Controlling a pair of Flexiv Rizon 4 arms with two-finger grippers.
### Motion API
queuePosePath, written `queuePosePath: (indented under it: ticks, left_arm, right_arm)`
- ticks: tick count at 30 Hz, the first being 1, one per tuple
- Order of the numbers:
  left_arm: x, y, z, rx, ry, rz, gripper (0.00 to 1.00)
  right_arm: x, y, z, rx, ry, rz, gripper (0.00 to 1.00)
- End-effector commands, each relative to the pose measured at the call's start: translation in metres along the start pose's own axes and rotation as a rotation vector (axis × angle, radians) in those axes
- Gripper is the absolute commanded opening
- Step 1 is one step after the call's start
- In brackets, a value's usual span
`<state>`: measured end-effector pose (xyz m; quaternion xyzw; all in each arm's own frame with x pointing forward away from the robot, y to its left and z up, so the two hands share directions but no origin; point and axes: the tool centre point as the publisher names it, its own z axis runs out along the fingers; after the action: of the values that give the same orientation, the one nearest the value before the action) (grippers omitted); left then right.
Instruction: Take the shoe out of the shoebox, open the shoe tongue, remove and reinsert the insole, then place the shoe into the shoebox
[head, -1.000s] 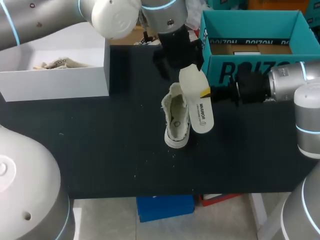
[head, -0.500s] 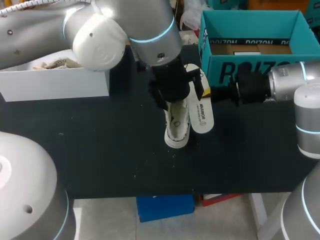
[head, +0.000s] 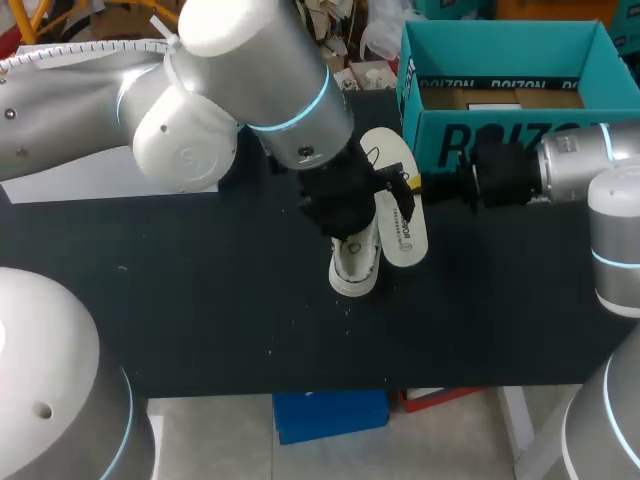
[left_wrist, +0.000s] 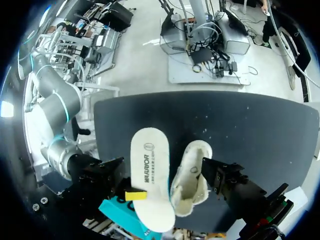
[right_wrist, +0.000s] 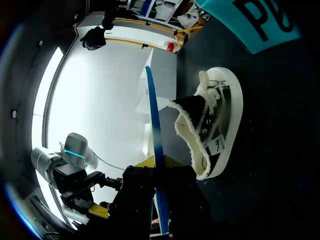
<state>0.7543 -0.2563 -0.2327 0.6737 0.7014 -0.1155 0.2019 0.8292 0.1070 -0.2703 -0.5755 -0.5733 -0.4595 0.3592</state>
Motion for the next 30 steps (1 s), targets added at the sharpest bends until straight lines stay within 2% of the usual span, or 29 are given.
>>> queuePosePath:
  ticks: [1,3,7,26,30]
  left_arm:
    - [0.025,-0.008,-0.008,-0.036,-0.362,0.038,1.0]
    - [0.032,-0.007,-0.008,-0.014,-0.45,0.041,1.0]
    - [0.049,-0.004,-0.01,0.112,-0.743,0.067,1.0]
    - [0.049,-0.004,-0.01,0.112,-0.743,0.067,1.0]
    - [0.056,-0.007,0.001,0.133,-0.949,0.077,1.0]
  right_arm:
    - [0.001,0.001,0.001,0.001,-0.002,0.001,0.0]
    - [0.001,0.001,0.001,0.001,-0.002,0.001,0.0]
    - [0.001,0.001,0.001,0.001,-0.002,0.001,0.0]
    - [0.001,0.001,0.001,0.001,-0.002,0.001,0.0]
    - [0.001,0.001,0.001,0.001,-0.002,0.001,0.0]
